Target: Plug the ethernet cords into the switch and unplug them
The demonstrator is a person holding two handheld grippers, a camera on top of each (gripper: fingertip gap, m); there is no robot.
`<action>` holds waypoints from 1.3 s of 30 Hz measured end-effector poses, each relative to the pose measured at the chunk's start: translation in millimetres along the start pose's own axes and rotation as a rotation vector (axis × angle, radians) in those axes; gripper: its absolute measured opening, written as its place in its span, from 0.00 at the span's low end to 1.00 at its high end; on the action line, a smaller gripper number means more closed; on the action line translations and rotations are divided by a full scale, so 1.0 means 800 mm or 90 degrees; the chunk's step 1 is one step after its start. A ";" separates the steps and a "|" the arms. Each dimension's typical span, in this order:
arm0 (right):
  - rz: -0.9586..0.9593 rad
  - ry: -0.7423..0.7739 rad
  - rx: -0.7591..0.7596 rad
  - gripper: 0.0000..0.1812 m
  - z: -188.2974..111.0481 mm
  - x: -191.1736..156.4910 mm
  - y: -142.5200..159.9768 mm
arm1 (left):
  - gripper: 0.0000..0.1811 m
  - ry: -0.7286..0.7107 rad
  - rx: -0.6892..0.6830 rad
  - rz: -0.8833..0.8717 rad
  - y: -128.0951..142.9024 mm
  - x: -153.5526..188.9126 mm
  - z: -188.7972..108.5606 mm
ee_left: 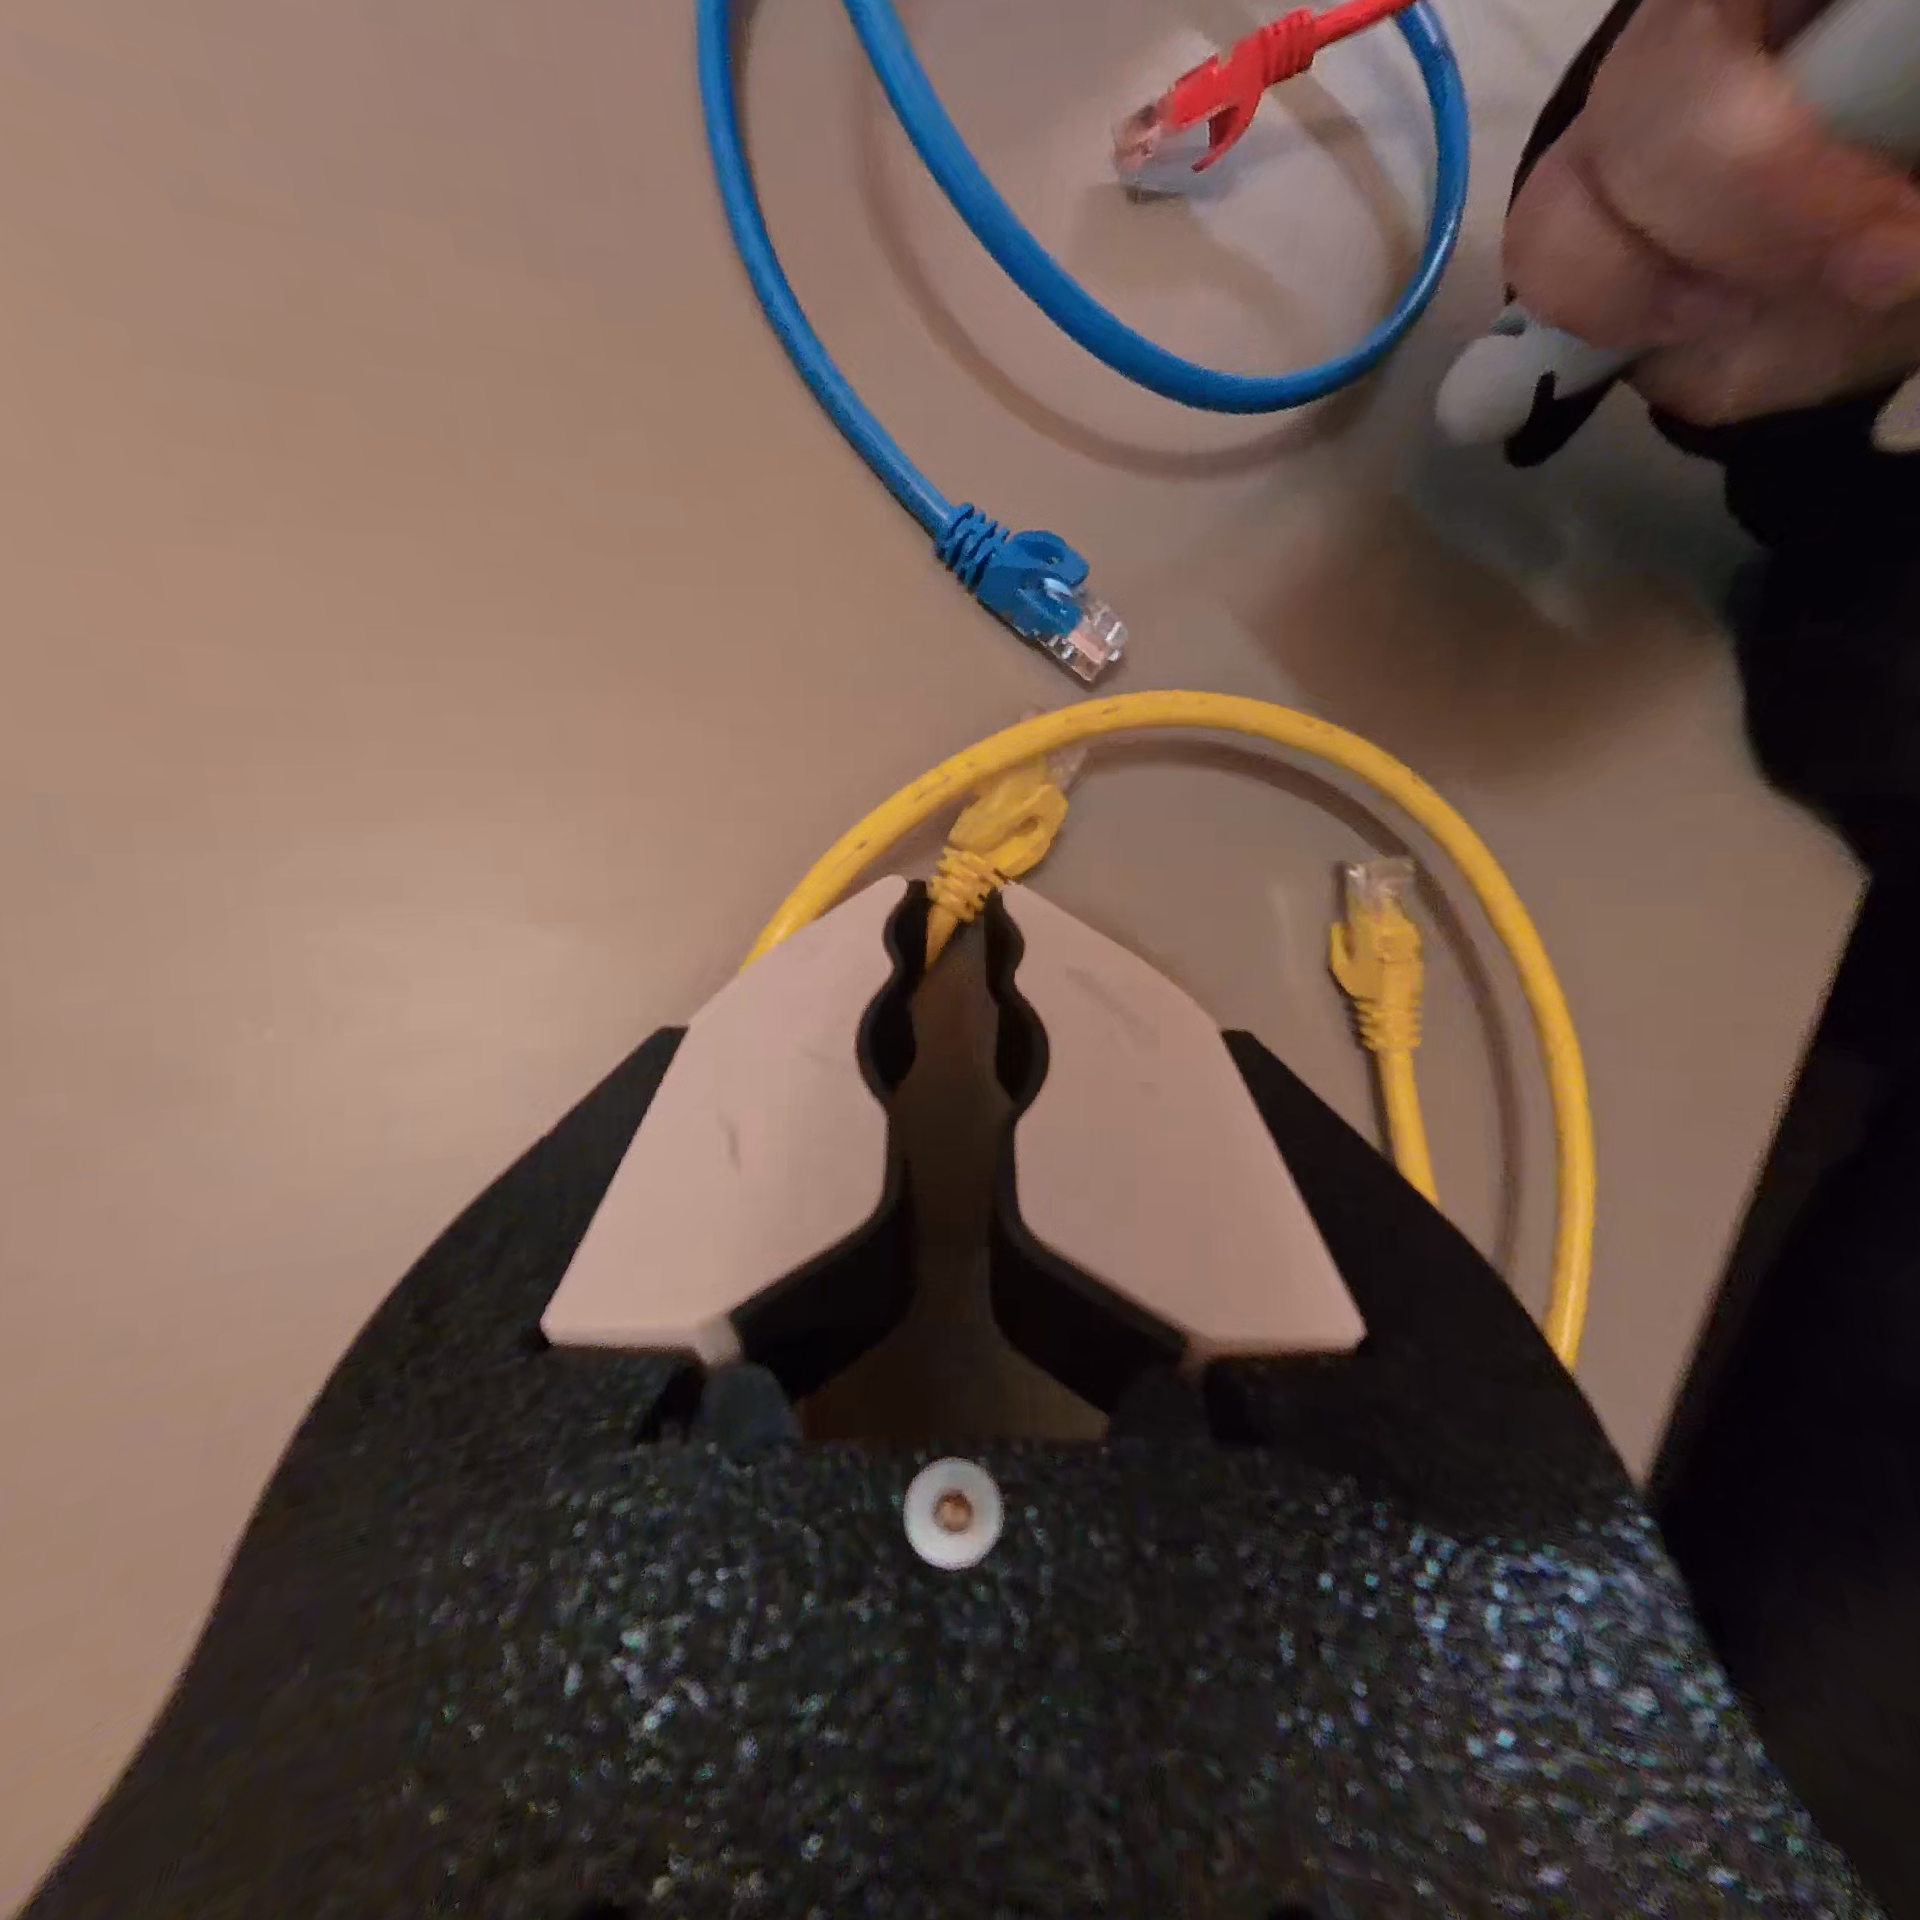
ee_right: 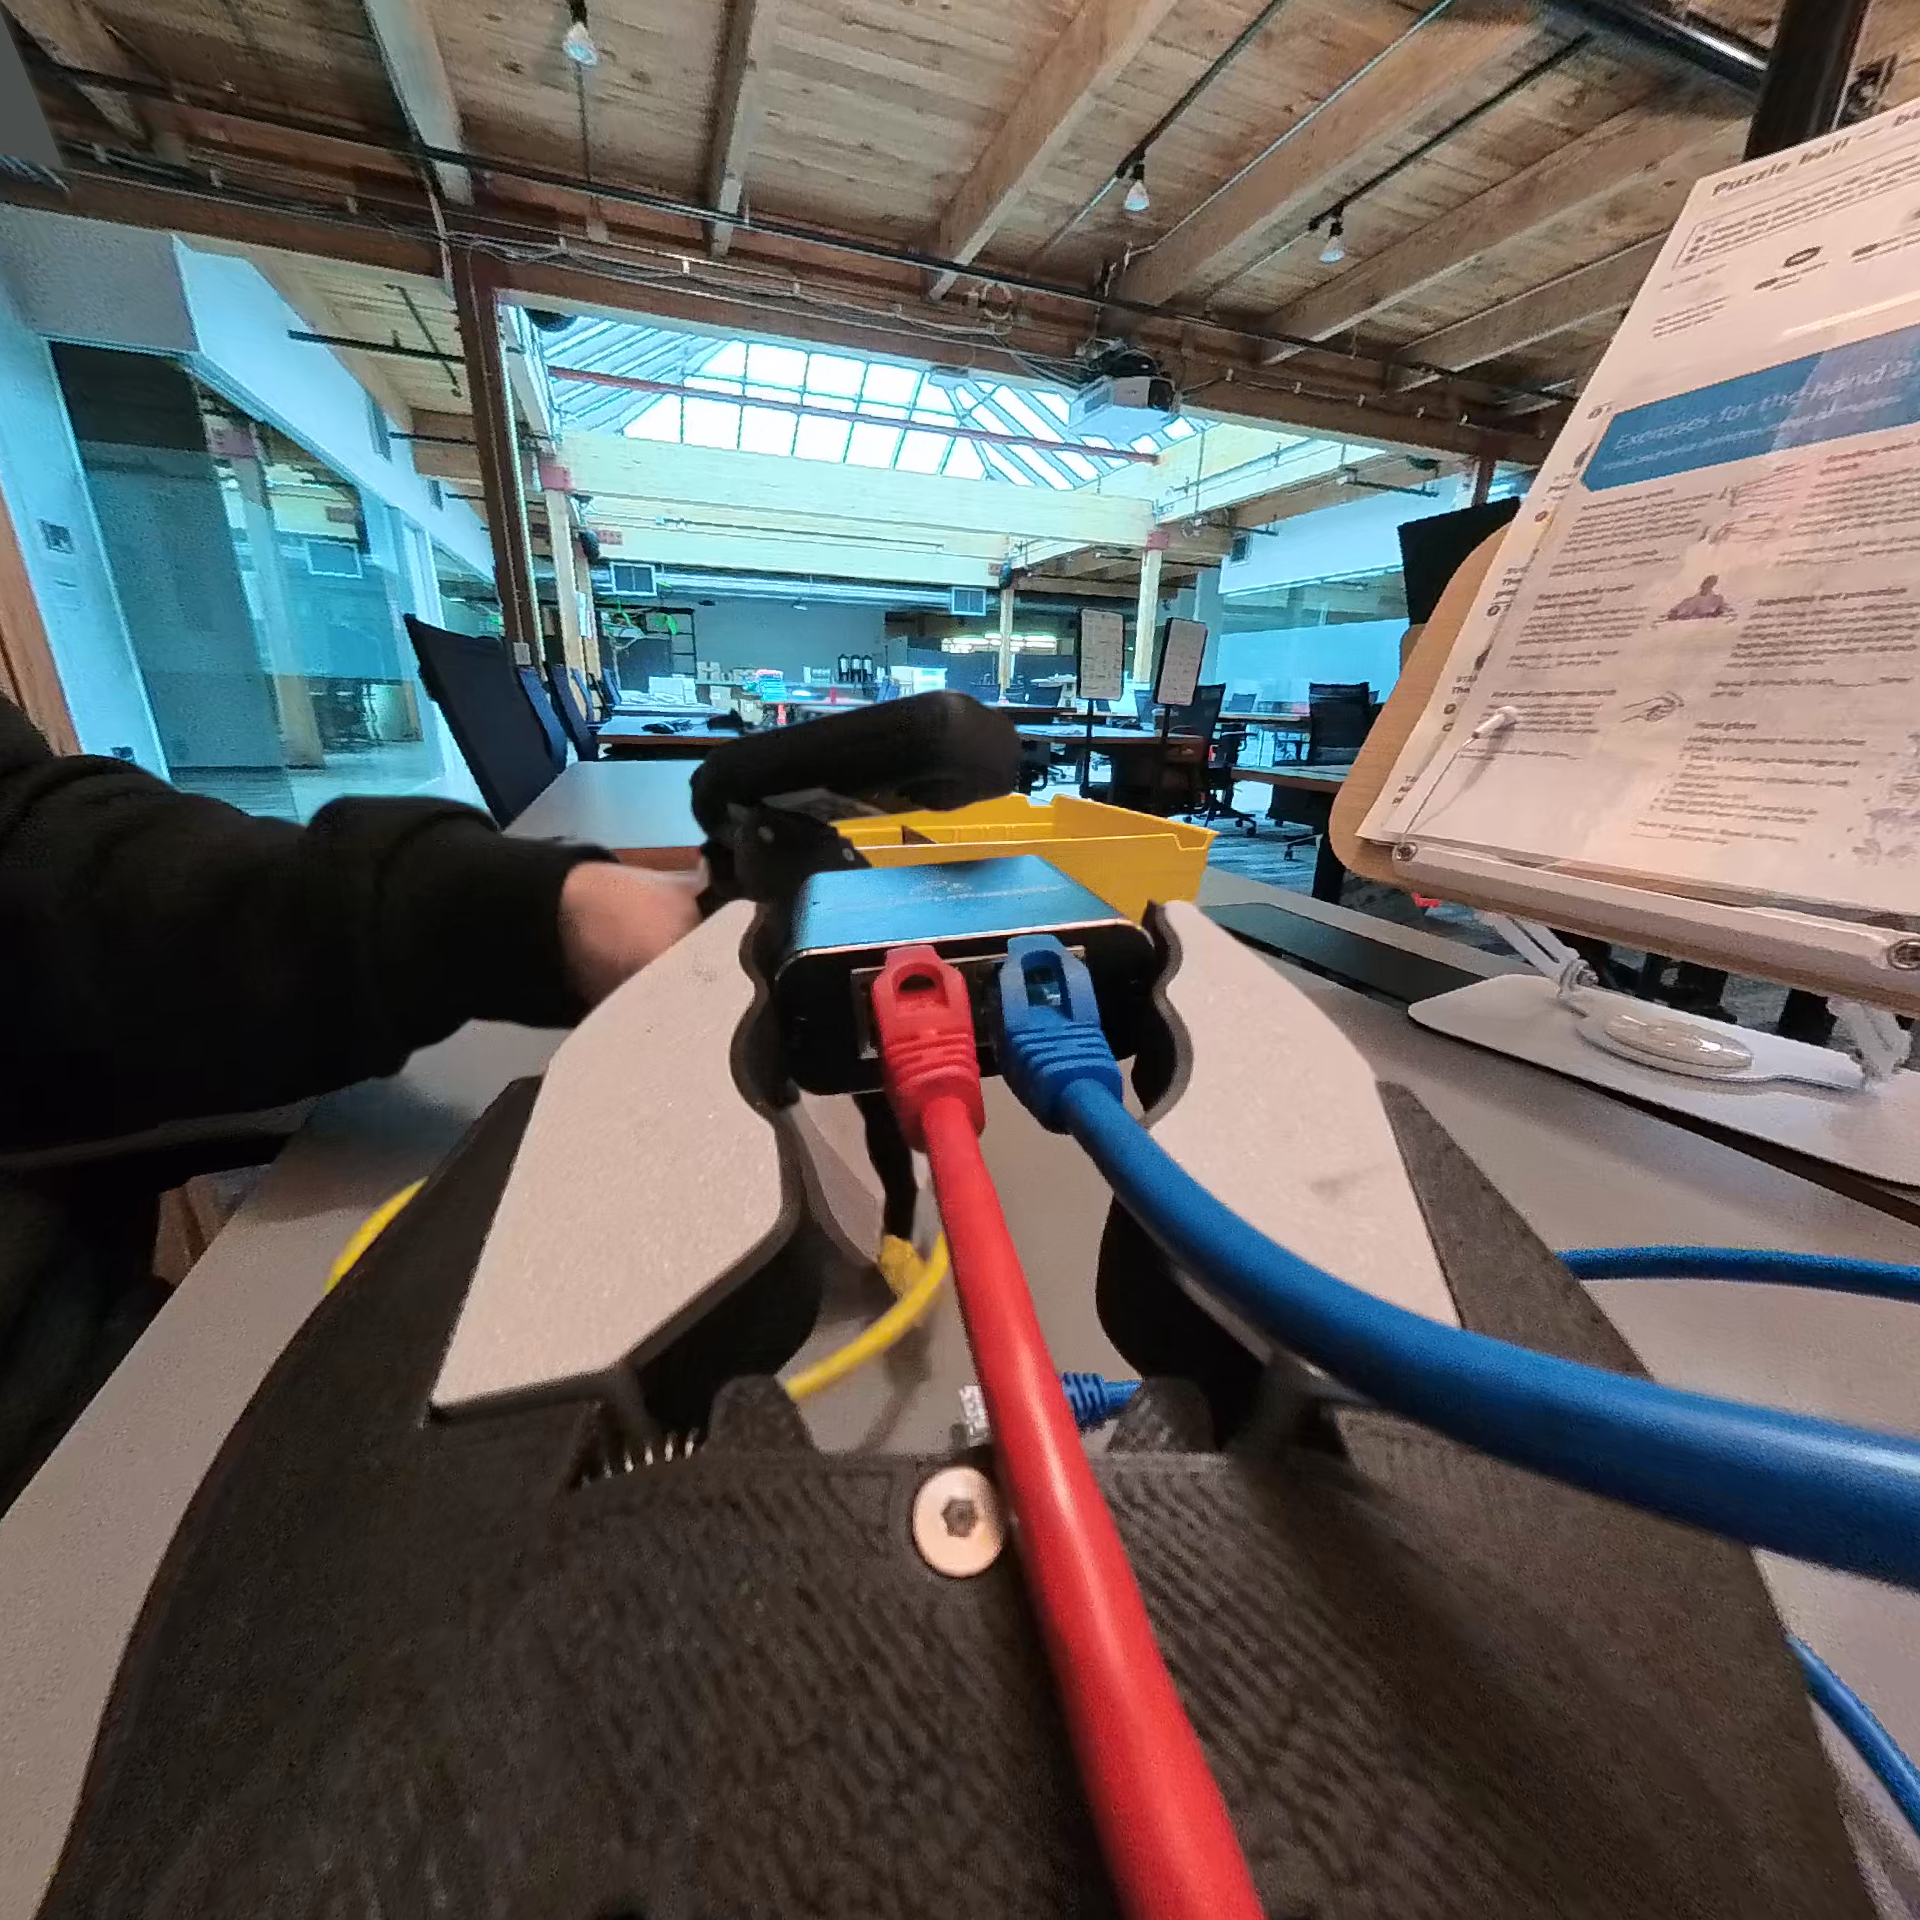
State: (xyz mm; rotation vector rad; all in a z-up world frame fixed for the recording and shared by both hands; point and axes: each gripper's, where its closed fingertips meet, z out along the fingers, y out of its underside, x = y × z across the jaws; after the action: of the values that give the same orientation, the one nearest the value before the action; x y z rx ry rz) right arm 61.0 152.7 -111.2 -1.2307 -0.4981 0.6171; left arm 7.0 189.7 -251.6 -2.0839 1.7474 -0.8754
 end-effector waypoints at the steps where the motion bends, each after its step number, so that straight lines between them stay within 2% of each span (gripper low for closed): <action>1: 0.000 -0.003 -0.002 0.36 0.000 -0.001 0.001 | 0.05 0.025 -0.009 -0.026 0.001 0.004 -0.005; 5: -0.001 -0.008 -0.010 0.36 0.002 -0.002 0.004 | 0.05 0.146 -0.076 -0.136 0.015 0.026 -0.025; 9: -0.002 -0.007 -0.008 0.36 0.002 -0.002 0.003 | 0.05 0.161 -0.059 -0.157 0.015 0.019 -0.032; 11: -0.001 -0.003 -0.006 0.36 0.001 0.000 0.002 | 0.05 0.112 -0.014 -0.093 0.008 0.008 -0.031; 15: -0.002 -0.004 -0.008 0.36 0.002 -0.001 0.003 | 0.05 -0.095 0.070 0.198 -0.004 -0.022 -0.028; 18: -0.004 -0.005 -0.012 0.36 0.002 -0.002 0.004 | 0.05 -0.112 0.090 0.315 -0.002 -0.015 -0.018; 22: -0.003 -0.005 -0.012 0.36 0.002 -0.001 0.004 | 0.10 -0.122 0.087 0.412 0.002 -0.019 -0.008; 26: -0.004 -0.004 -0.015 0.36 0.002 -0.001 0.005 | 0.13 -0.160 0.091 0.511 -0.007 -0.024 -0.007; 30: -0.005 -0.004 -0.016 0.36 0.003 -0.001 0.005 | 0.07 -0.168 0.059 0.568 -0.004 -0.019 0.000; 33: -0.005 -0.005 -0.018 0.36 0.003 -0.002 0.006 | 0.06 -0.216 0.063 0.624 -0.006 -0.018 0.001; 36: -0.008 -0.006 -0.024 0.36 0.004 -0.002 0.008 | 0.06 -0.259 0.065 0.652 -0.009 -0.019 0.001; 39: -0.011 -0.004 -0.024 0.36 0.004 -0.002 0.008 | 0.06 -0.285 0.061 0.630 -0.011 -0.023 0.001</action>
State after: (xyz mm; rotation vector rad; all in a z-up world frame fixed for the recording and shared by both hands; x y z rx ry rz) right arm 56.7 154.8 -116.5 -1.2591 -0.5279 0.5994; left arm 13.0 209.4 -252.5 -0.9757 2.0338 -0.1662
